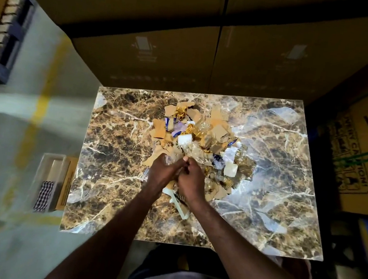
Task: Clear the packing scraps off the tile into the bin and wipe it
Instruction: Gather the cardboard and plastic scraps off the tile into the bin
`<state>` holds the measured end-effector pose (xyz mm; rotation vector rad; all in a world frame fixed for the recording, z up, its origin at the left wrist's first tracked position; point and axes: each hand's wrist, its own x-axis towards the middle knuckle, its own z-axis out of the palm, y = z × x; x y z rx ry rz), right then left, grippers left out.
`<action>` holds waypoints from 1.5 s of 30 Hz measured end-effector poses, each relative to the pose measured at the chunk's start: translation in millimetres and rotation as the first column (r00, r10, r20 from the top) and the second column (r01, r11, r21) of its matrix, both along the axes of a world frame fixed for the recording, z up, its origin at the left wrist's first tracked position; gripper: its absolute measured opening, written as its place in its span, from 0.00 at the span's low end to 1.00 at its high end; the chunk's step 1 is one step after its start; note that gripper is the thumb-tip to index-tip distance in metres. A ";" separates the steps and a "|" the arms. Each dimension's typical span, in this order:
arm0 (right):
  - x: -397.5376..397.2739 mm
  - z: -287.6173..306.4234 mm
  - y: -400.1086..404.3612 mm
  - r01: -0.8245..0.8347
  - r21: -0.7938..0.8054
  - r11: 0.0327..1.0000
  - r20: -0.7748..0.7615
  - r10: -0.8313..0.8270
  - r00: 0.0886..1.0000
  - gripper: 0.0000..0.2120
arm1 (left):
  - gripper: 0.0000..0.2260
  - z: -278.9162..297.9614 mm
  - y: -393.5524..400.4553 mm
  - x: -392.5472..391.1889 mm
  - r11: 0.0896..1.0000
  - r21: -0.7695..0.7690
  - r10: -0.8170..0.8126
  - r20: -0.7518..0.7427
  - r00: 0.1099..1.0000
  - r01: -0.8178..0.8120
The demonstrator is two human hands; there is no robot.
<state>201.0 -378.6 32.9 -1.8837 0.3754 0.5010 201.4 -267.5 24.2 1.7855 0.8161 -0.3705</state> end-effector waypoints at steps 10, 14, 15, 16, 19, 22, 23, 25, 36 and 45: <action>-28.9 3.3 -43.7 0.121 0.128 0.984 0.130 -0.137 0.982 0.21 | 0.33 6.9 -15.8 -8.7 0.997 -0.071 0.025 0.065 0.998 -0.020; -28.8 -4.8 -65.0 0.239 -0.020 0.971 0.193 -0.230 0.954 0.20 | 0.30 8.4 -21.5 -16.1 0.998 -0.034 0.052 0.070 0.996 -0.050; -26.3 -7.9 -70.3 0.251 -0.059 0.966 0.200 -0.235 0.951 0.19 | 0.29 7.4 -21.5 -17.8 0.997 -0.044 0.068 0.063 0.996 -0.065; -23.1 -10.5 -74.7 0.254 -0.096 0.962 0.203 -0.231 0.951 0.19 | 0.30 5.6 -22.0 -19.2 0.996 -0.051 0.078 0.037 0.996 -0.076; -11.6 -16.3 -79.3 0.175 -0.201 0.964 0.238 -0.126 0.963 0.25 | 0.30 4.9 -22.8 -19.9 0.994 -0.028 0.104 -0.031 0.994 -0.105; 6.2 -19.2 -70.7 -0.021 -0.416 0.909 0.275 0.148 0.950 0.33 | 0.30 0.5 -20.8 -16.3 0.991 -0.021 0.131 -0.049 0.990 -0.132; 12.5 -21.5 -66.5 -0.091 -0.510 0.856 0.260 0.255 0.931 0.36 | 0.30 0.5 -20.8 -14.6 0.990 -0.029 0.139 -0.049 0.989 -0.141; 23.8 -25.5 -57.0 -0.189 -0.649 0.737 0.208 0.411 0.888 0.40 | 0.30 1.1 -21.5 -10.9 0.984 -0.060 0.165 -0.047 0.985 -0.168; 38.9 -24.0 -67.1 -0.122 -0.428 0.896 0.331 0.281 0.901 0.17 | 0.41 -29.5 -17.0 3.7 0.930 -0.234 0.289 -0.004 0.957 -0.282; 27.7 34.4 -73.0 0.293 0.303 0.907 0.098 -0.335 0.937 0.10 | 0.12 40.1 -22.1 17.2 0.773 -0.515 0.437 0.012 0.899 -0.369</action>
